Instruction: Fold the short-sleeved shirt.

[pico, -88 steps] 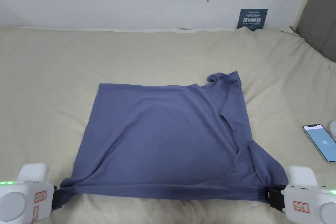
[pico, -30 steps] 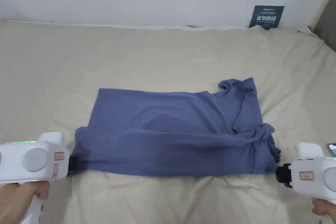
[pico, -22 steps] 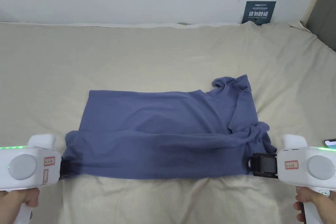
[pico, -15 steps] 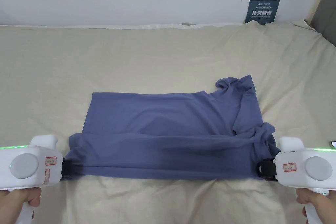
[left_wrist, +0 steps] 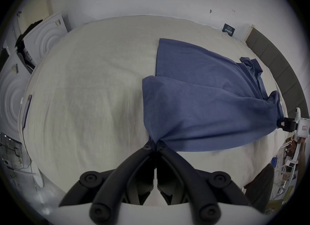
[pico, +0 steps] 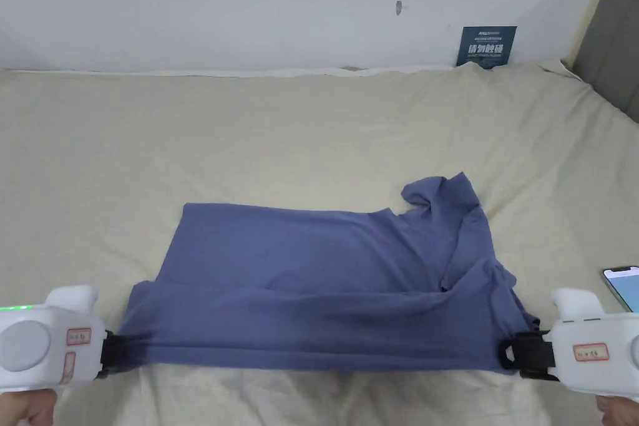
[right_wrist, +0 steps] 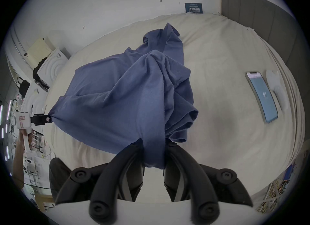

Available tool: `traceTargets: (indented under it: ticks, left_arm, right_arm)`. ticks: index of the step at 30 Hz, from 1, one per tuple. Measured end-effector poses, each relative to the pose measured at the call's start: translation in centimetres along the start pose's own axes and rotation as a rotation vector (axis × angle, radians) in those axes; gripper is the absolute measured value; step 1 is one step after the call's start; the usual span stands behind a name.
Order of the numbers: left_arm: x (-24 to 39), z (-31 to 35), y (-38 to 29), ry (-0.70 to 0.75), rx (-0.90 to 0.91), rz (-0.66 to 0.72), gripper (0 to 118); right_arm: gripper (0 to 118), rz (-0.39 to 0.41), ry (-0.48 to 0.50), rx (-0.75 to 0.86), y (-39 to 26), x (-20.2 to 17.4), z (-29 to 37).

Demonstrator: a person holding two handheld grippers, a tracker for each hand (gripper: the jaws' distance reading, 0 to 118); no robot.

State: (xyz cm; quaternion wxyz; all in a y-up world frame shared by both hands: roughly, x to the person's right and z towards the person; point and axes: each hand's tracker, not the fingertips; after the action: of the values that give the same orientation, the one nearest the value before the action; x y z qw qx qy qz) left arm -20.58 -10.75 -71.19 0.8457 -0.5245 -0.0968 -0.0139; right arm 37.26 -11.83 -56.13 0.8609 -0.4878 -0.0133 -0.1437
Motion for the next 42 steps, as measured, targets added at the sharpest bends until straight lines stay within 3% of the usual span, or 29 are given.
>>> traceTargets:
  ticks: [3, 11, 12, 13, 14, 15, 16, 17, 18, 19, 20, 22, 23, 24, 25, 26, 27, 28, 29, 32, 33, 34, 35, 39, 40, 42]
  left_arm:
    - [0.6, 1.5, -3.8, 0.001, -0.001, -0.013, 0]
    - [2.0, 2.6, -9.0, 0.018, -0.023, 0.001, 0]
    - [2.1, 2.4, -9.0, 0.019, -0.031, -0.002, 0]
    - [2.3, 2.3, -9.0, 0.020, -0.030, -0.001, 1]
    - [1.8, 2.1, -8.5, 0.020, -0.028, -0.002, 29]
    - [1.6, 2.1, -8.2, 0.016, -0.023, -0.007, 44]
    - [1.8, 2.3, -8.1, 0.026, -0.011, -0.017, 44]
    - [1.7, 2.3, -7.9, 0.070, -0.008, -0.037, 117]
    - [1.4, 3.0, -7.5, 0.116, 0.087, -0.012, 114]
    - [1.3, 3.3, -6.2, 0.014, 0.074, -0.049, 111]
    - [1.0, 3.5, -5.3, 0.026, 0.011, -0.016, 111]
    - [0.6, 3.4, -3.6, 0.048, 0.048, -0.005, 111]
    - [-0.2, 3.0, -3.1, 0.054, 0.059, -0.008, 111]
    - [-0.1, 2.8, -2.1, 0.051, 0.074, -0.008, 107]
    - [0.0, 2.6, -0.8, 0.027, 0.109, -0.005, 91]
    - [0.2, 2.3, 0.7, 0.007, 0.105, -0.007, 8]
    - [1.7, 2.4, 2.2, 0.015, 0.113, -0.018, 0]
    - [2.6, 1.2, 4.0, -0.008, 0.197, -0.057, 0]
    - [3.0, 0.4, 5.3, 0.052, 0.127, -0.051, 0]
    - [3.4, -3.0, 8.1, 0.018, 0.124, -0.068, 0]
    - [3.5, -4.0, 9.1, 0.026, 0.140, -0.058, 24]
    - [3.7, -5.1, 10.5, 0.027, 0.176, -0.051, 76]
    - [3.3, -5.8, 12.6, 0.050, 0.165, -0.043, 118]
    - [4.1, -9.0, 15.6, 0.079, 0.139, -0.080, 115]
    - [4.5, -9.9, 16.1, 0.103, 0.122, -0.097, 115]
    - [4.8, -11.0, 16.6, 0.118, 0.122, -0.109, 115]
  right_arm:
    - [23, 0.018, -0.001, -0.023, -3.1, 0.1, 0.8]
    - [23, -0.031, -0.001, -0.035, -6.3, 1.2, 1.5]
    - [24, -0.030, -0.002, -0.024, -6.3, 1.1, 1.6]
    - [33, -0.036, 0.000, -0.022, -6.1, 1.3, 1.5]
    - [40, -0.057, 0.008, -0.034, -5.9, 1.6, 1.3]
    - [50, -0.075, 0.000, -0.031, -6.0, 1.6, 1.4]
    - [50, -0.044, -0.057, -0.026, -5.6, 1.5, 1.0]
    - [95, -0.019, -0.077, -0.024, -5.6, 1.7, 1.2]
    - [118, -0.016, -0.065, -0.022, -5.7, 2.0, 1.5]
    - [115, -0.020, -0.053, 0.001, -5.7, 2.6, 2.7]
    - [114, -0.035, -0.054, -0.012, -5.6, 3.1, 3.3]
    - [114, -0.059, -0.070, -0.005, -4.7, 3.7, 4.0]
    - [106, -0.062, -0.071, 0.036, -4.0, 3.5, 4.5]
    - [87, -0.069, -0.074, 0.063, -3.2, 3.0, 4.9]
    - [53, -0.080, -0.059, 0.079, -2.2, 2.9, 5.0]
    - [0, -0.088, -0.040, 0.081, -1.1, 2.8, 4.8]
    - [0, -0.094, -0.051, 0.088, -0.4, 2.8, 4.5]
    - [0, -0.189, -0.147, 0.132, 1.3, 3.7, 4.0]
    - [0, -0.185, -0.153, 0.125, 2.7, 3.8, 3.4]
    - [0, -0.125, -0.144, 0.102, 5.7, 3.2, -0.2]
    - [0, -0.113, -0.150, 0.105, 6.7, 3.0, -1.0]
    - [0, -0.100, -0.156, 0.099, 8.0, 3.0, -2.0]
    - [0, -0.084, -0.157, 0.103, 9.0, 2.7, -2.5]
    - [0, -0.046, -0.168, 0.084, 11.4, 2.0, -4.6]
    - [0, 0.023, -0.142, 0.059, 12.5, 1.9, -5.3]
    - [0, 0.030, -0.144, 0.052, 13.3, 1.9, -6.3]
